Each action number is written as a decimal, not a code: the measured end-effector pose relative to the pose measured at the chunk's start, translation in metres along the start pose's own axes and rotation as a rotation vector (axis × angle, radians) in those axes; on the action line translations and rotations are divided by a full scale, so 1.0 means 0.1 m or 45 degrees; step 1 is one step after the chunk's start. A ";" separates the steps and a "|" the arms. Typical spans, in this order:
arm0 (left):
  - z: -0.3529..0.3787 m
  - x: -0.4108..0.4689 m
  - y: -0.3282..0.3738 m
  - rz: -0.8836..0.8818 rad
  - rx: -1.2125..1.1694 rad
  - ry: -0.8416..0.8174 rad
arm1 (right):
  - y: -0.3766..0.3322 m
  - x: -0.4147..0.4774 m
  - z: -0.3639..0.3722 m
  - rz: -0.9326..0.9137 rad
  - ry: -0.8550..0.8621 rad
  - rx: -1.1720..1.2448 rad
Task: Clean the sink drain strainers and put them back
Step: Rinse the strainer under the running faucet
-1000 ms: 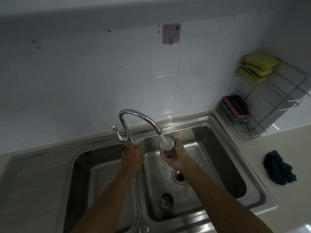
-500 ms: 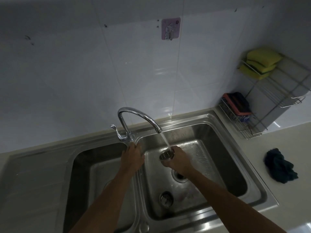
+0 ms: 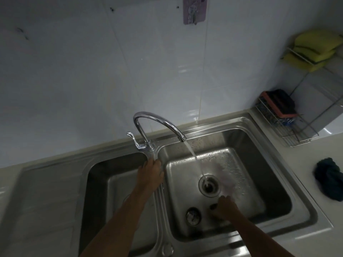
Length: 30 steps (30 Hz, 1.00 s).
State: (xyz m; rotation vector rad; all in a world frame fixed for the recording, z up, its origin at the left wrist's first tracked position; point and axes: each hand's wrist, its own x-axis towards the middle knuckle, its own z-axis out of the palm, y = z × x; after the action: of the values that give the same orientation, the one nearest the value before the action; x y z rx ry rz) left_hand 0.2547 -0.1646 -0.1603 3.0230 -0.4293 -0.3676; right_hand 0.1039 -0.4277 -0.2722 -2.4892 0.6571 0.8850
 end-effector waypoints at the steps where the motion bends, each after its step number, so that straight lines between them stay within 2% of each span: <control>1: 0.01 -0.01 0.00 0.006 0.007 0.002 | 0.01 0.00 0.06 -0.012 0.045 -0.005; 3: 0.01 -0.04 -0.01 0.016 0.012 0.002 | 0.00 -0.03 0.12 -0.102 0.221 -0.084; 5: 0.03 -0.06 -0.01 0.022 0.019 0.000 | 0.00 -0.05 0.17 -0.156 0.232 -0.223; 7: 0.04 -0.08 -0.01 0.029 0.015 -0.004 | 0.03 -0.03 0.26 -0.092 0.180 -0.199; 12: 0.07 -0.09 -0.01 0.056 -0.007 -0.003 | 0.02 -0.03 0.21 -0.009 -0.105 -0.047; 13: 0.07 -0.08 -0.01 0.059 -0.009 -0.002 | -0.01 -0.04 0.23 -0.026 -0.053 -0.086; 14: 0.06 -0.08 0.00 0.059 -0.009 -0.002 | -0.06 -0.04 0.23 -0.071 0.121 -0.154; 17: 0.07 -0.06 0.03 0.053 -0.002 -0.011 | -0.33 -0.18 0.16 -0.184 0.326 -0.361; 18: 0.08 -0.06 0.05 0.055 -0.001 -0.020 | -0.41 -0.18 0.19 -0.238 0.257 -0.333; 21: 0.12 -0.08 0.08 0.059 0.014 -0.037 | -0.59 -0.16 0.34 -0.558 0.026 -0.650; 30: 0.06 -0.14 -0.03 0.050 -0.001 -0.001 | -0.47 -0.03 0.59 -0.571 -0.037 -0.669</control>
State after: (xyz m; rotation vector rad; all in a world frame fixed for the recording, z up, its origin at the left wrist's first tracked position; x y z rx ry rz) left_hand 0.2409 -0.1585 -0.1630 3.0092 -0.4872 -0.3661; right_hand 0.1002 -0.3582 -0.3019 -2.8898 -0.1818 1.0023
